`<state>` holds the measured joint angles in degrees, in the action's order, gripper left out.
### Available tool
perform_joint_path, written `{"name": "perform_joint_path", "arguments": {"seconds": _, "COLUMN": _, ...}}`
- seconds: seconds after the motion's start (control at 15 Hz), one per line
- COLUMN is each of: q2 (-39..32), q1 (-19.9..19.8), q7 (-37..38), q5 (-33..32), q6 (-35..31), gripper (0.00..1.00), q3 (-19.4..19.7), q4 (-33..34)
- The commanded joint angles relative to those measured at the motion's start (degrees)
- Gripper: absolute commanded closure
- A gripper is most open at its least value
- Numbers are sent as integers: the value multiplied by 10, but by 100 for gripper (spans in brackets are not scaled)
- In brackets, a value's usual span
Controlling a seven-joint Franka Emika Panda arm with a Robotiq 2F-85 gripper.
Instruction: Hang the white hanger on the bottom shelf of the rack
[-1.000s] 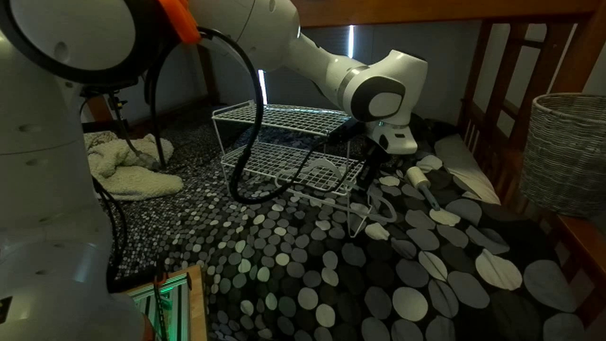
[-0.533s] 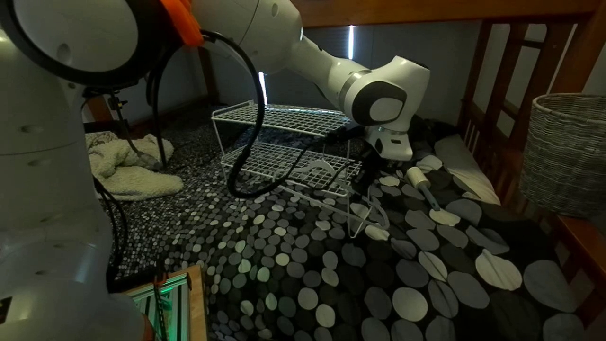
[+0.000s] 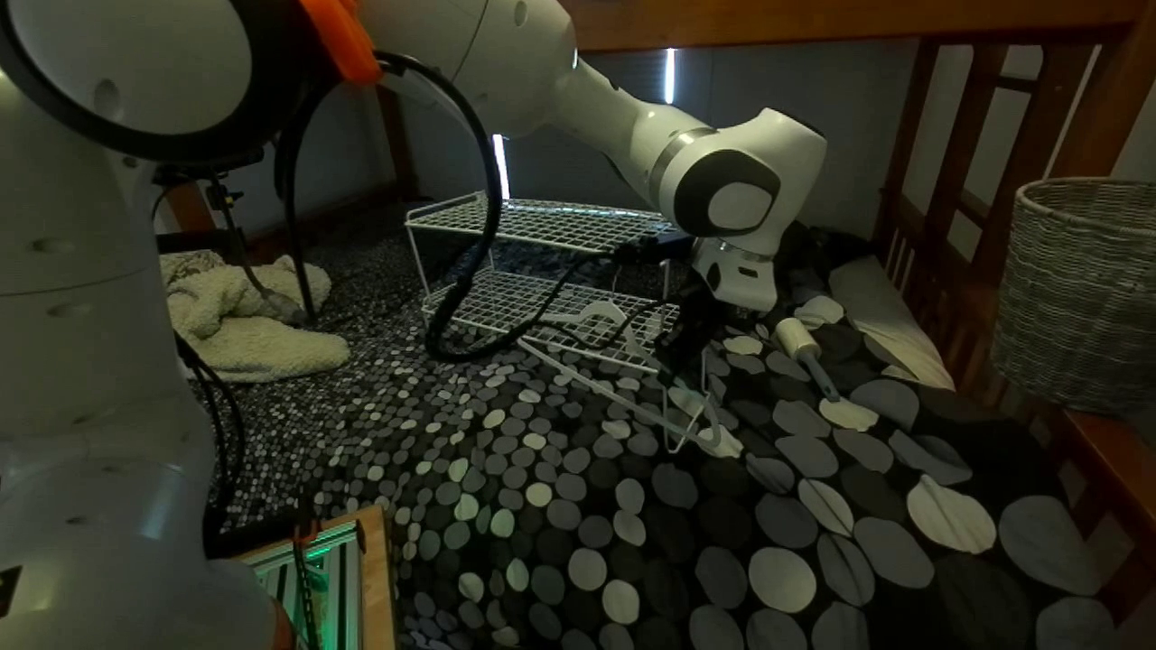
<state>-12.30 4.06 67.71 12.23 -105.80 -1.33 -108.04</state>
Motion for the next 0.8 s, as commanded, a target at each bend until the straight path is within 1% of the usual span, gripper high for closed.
{"name": "perform_joint_path", "arguments": {"seconds": 0.0, "q2": 25, "q1": -9, "q7": -5, "q5": 18, "q6": 8, "gripper": 99, "q3": 8, "q4": -16}}
{"name": "perform_joint_path", "arguments": {"seconds": 0.6, "q2": 48, "q1": -14, "q7": -42, "q5": 10, "q6": -17, "gripper": 99, "q3": 8, "q4": -25}}
{"name": "perform_joint_path", "arguments": {"seconds": 0.73, "q2": 49, "q1": -10, "q7": -49, "q5": -8, "q6": -25, "gripper": 99, "q3": 8, "q4": -22}}
